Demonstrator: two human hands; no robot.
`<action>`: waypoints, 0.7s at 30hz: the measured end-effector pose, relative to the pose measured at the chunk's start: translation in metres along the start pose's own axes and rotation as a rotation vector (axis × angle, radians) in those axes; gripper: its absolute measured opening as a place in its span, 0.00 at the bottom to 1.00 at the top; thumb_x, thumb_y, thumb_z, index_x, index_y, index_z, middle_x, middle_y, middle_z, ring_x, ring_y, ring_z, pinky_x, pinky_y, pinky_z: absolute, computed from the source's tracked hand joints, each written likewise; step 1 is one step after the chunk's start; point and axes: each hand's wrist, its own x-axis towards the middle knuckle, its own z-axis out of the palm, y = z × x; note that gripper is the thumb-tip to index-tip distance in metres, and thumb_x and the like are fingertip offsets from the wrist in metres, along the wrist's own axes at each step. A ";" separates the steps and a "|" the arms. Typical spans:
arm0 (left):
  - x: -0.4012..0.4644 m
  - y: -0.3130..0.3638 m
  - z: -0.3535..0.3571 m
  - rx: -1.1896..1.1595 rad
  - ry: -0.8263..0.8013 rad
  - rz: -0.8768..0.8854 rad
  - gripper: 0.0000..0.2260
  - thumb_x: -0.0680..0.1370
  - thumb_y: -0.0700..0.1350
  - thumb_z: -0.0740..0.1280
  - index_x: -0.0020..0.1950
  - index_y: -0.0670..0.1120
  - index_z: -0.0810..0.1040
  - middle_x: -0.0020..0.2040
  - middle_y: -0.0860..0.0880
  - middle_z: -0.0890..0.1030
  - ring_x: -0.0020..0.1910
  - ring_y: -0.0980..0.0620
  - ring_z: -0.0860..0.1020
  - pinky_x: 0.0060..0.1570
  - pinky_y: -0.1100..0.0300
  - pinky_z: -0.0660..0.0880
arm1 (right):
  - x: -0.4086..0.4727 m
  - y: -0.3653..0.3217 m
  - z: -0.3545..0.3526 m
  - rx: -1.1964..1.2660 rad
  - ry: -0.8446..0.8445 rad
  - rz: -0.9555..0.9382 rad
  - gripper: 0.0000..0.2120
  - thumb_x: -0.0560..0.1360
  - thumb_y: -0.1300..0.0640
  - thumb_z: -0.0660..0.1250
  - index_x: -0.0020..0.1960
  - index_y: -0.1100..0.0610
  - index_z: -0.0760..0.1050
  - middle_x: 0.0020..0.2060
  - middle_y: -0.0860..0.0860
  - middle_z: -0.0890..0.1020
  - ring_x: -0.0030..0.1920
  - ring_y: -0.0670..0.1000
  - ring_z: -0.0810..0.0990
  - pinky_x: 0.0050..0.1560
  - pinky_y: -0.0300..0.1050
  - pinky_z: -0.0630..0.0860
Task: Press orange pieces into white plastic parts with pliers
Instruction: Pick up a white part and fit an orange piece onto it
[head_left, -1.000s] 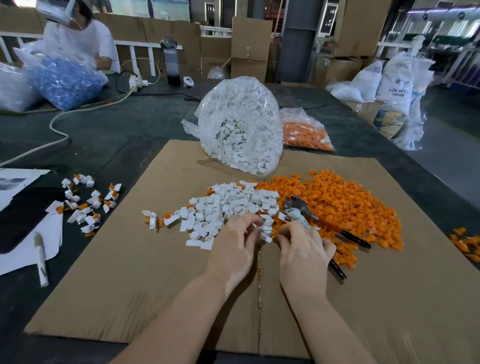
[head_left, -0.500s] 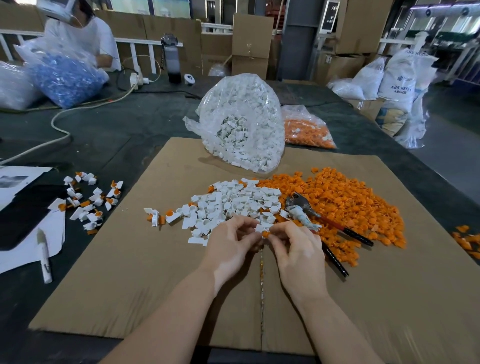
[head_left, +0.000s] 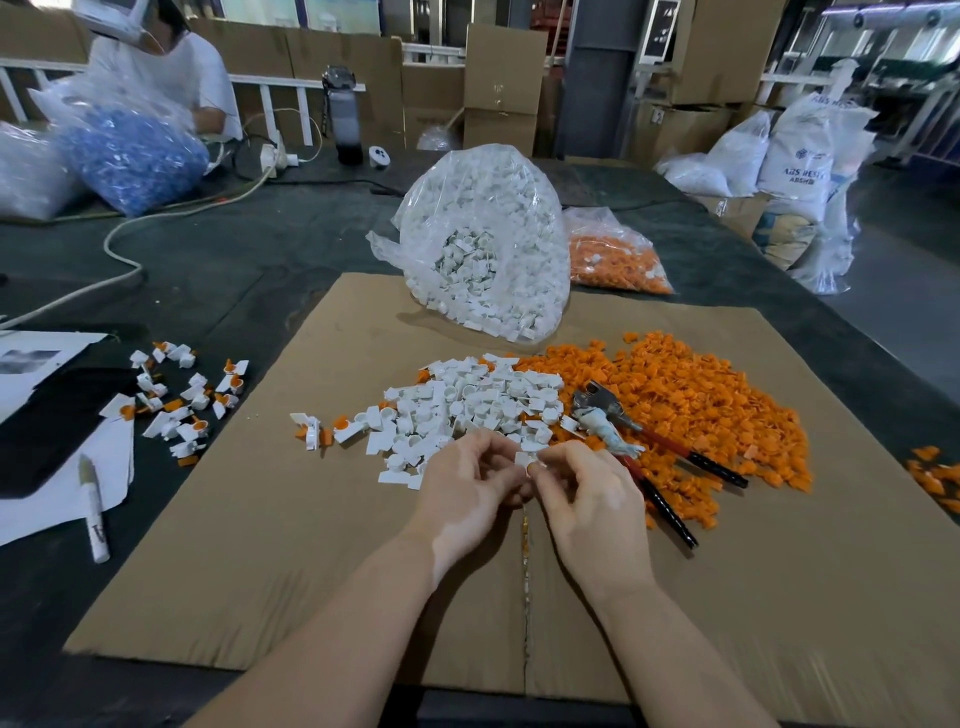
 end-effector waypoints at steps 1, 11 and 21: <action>0.001 0.001 0.000 -0.039 0.007 -0.012 0.09 0.75 0.30 0.65 0.45 0.44 0.75 0.34 0.46 0.74 0.30 0.55 0.78 0.36 0.65 0.77 | 0.000 0.000 0.000 0.036 0.016 0.022 0.04 0.71 0.63 0.71 0.46 0.59 0.80 0.37 0.49 0.81 0.41 0.50 0.76 0.44 0.44 0.73; 0.001 0.000 -0.006 -0.049 0.000 -0.012 0.10 0.74 0.31 0.65 0.50 0.44 0.80 0.35 0.47 0.76 0.32 0.51 0.79 0.45 0.54 0.80 | 0.001 -0.003 -0.005 0.094 -0.046 -0.066 0.13 0.69 0.67 0.71 0.52 0.58 0.80 0.42 0.49 0.78 0.47 0.50 0.76 0.49 0.45 0.75; 0.001 -0.001 -0.005 -0.092 -0.003 -0.030 0.10 0.74 0.30 0.65 0.48 0.43 0.79 0.33 0.47 0.76 0.32 0.51 0.79 0.41 0.59 0.79 | 0.002 -0.002 -0.005 0.137 -0.046 -0.075 0.10 0.72 0.66 0.70 0.51 0.58 0.81 0.41 0.50 0.78 0.45 0.50 0.76 0.45 0.50 0.77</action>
